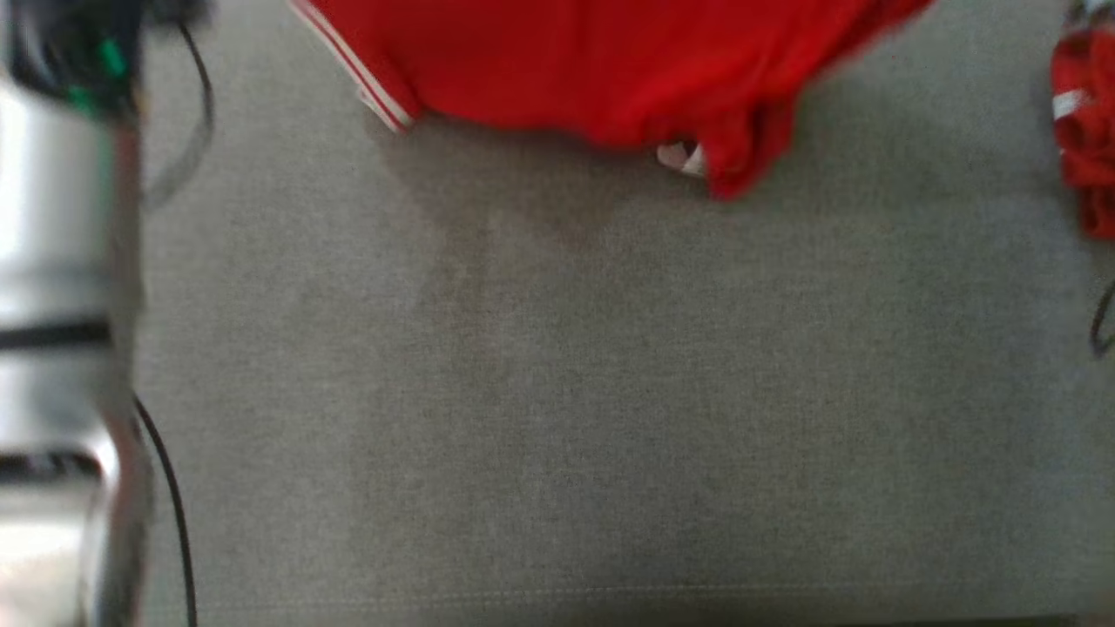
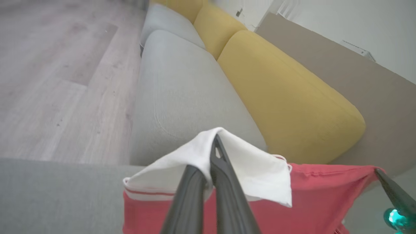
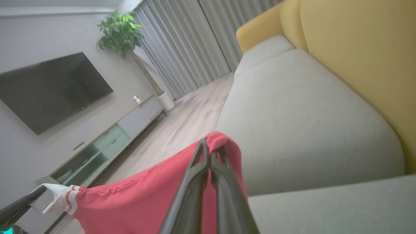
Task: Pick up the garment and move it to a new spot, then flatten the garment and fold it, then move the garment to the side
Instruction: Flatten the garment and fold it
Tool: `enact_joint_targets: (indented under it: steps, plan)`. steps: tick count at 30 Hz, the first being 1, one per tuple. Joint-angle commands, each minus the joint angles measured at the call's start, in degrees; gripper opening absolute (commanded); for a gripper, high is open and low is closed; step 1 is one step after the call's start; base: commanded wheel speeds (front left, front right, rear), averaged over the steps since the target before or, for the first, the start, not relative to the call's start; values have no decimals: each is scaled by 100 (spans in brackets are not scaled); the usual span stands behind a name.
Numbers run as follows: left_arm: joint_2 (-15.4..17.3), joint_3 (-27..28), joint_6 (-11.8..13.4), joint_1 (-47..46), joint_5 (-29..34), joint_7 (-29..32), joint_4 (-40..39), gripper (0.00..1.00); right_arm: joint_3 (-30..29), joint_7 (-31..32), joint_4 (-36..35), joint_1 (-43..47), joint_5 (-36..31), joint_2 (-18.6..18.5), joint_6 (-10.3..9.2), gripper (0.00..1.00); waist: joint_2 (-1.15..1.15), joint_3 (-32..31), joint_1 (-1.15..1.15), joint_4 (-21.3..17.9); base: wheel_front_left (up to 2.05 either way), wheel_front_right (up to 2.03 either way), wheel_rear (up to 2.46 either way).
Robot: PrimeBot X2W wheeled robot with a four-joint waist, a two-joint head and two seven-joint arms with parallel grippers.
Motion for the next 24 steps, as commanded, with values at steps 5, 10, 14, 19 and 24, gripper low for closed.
enact_joint_targets:
  steps: [5, 10, 14, 19, 24]
  plan:
    - [399, 113, -105, -1592, 222, -215, 568, 0, 207, -600, 256, -1317, 214, 16, 41, 0, 0, 490, 0, -86, 0, 0, 0]
    - [435, 66, -176, -2761, 348, -592, 1168, 0, 525, -1091, 435, -2347, 483, -10, 41, 0, 0, 653, 0, -134, 0, 0, 0]
    - [422, 26, -234, -3425, 333, -848, 1582, 0, 818, -1332, 390, -2843, 736, -186, 41, 0, 0, 671, 0, -135, 0, 0, 0]
    - [439, -48, -276, -3884, 193, -1093, 1907, 0, 1205, -1705, 276, -3158, 961, -479, 41, 0, 0, 676, 0, -99, 0, 0, 0]
    - [504, -504, -283, -3766, 57, -961, 1932, 0, 1718, -1623, 359, -3053, 1284, -694, 41, 0, 0, 634, 0, -10, 0, 0, 0]
